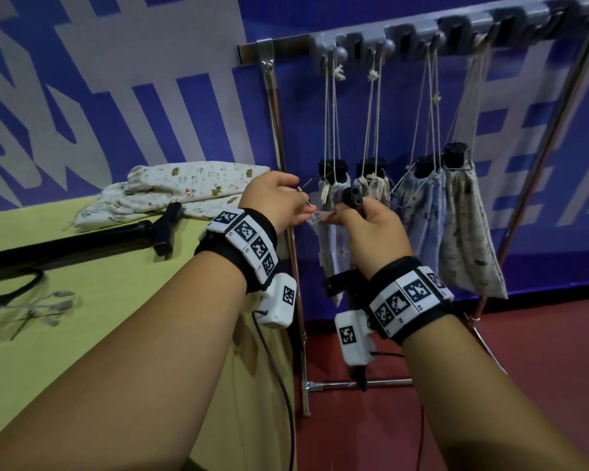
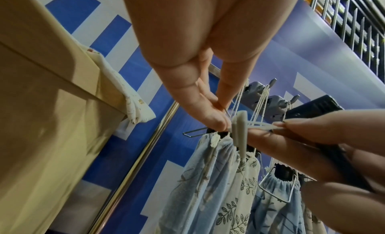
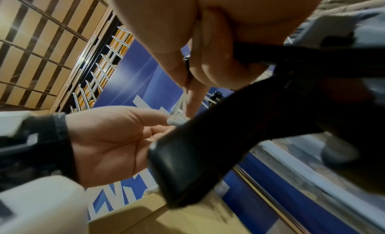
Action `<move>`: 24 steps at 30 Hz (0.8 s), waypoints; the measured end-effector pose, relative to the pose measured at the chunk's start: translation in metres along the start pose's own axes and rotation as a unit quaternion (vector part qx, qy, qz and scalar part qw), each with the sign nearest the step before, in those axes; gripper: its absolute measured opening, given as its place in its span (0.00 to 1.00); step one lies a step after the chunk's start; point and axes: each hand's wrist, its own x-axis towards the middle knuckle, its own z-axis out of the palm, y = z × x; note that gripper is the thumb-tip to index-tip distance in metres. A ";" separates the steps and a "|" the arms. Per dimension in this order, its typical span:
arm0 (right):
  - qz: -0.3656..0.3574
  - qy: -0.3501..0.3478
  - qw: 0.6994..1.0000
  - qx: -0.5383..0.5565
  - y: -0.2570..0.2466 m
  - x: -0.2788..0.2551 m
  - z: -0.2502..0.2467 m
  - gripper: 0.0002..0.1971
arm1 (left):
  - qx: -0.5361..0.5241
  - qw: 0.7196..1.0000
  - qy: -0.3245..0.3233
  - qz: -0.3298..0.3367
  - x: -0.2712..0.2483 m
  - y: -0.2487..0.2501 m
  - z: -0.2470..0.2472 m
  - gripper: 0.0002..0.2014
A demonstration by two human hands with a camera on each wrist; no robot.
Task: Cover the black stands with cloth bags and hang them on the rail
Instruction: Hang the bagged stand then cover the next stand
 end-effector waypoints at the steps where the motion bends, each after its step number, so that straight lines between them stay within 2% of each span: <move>1: 0.002 -0.003 1.000 0.004 0.002 0.000 0.002 0.10 | 0.005 1.000 -0.001 -0.003 0.001 -0.002 0.001 0.17; 6: 0.003 -0.004 1.000 -0.008 0.004 -0.001 0.003 0.10 | 0.052 0.998 -0.006 0.030 0.002 -0.007 -0.003 0.12; 16: -0.003 -0.013 1.000 0.002 0.005 -0.005 0.005 0.09 | 0.068 0.997 -0.033 0.023 -0.003 -0.008 -0.004 0.15; 24: -0.007 -0.017 1.000 0.013 0.011 -0.005 0.002 0.09 | 0.044 0.998 -0.041 0.001 -0.007 -0.004 -0.003 0.13</move>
